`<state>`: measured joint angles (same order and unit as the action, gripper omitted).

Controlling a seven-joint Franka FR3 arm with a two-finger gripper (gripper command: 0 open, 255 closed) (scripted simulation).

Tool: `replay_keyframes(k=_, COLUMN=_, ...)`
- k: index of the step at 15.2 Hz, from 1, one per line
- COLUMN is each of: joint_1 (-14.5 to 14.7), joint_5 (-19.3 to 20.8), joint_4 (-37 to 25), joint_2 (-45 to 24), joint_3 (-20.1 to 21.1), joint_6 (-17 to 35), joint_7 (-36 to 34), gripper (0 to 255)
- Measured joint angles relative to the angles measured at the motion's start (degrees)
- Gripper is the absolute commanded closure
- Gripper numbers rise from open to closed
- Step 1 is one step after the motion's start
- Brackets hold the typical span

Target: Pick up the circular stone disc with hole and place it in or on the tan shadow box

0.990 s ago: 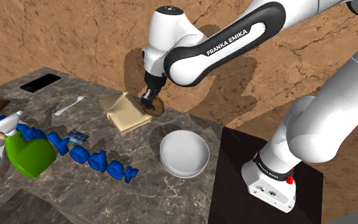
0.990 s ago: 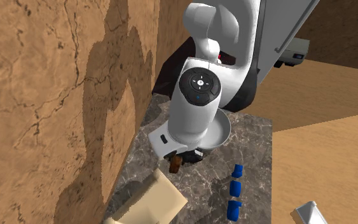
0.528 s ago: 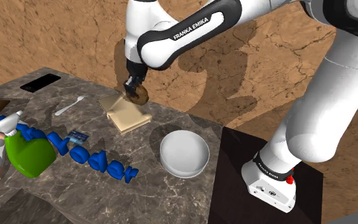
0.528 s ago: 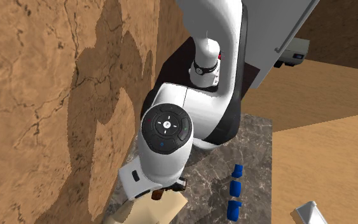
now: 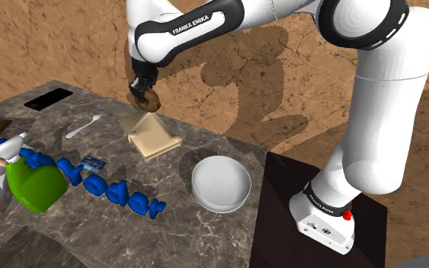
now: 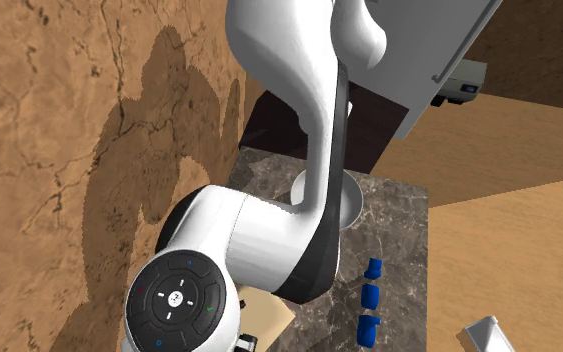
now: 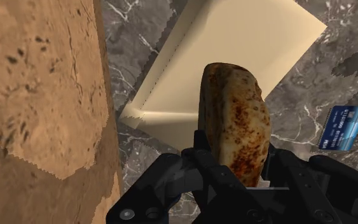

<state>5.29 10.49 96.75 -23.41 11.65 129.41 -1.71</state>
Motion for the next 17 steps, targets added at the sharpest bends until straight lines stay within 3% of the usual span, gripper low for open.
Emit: replay_keyframes(k=17, joint_1=1.00, joint_5=2.39, joint_4=2.13, joint_2=-6.77, joint_3=-1.26, joint_6=8.69, joint_7=-2.15, gripper=255)
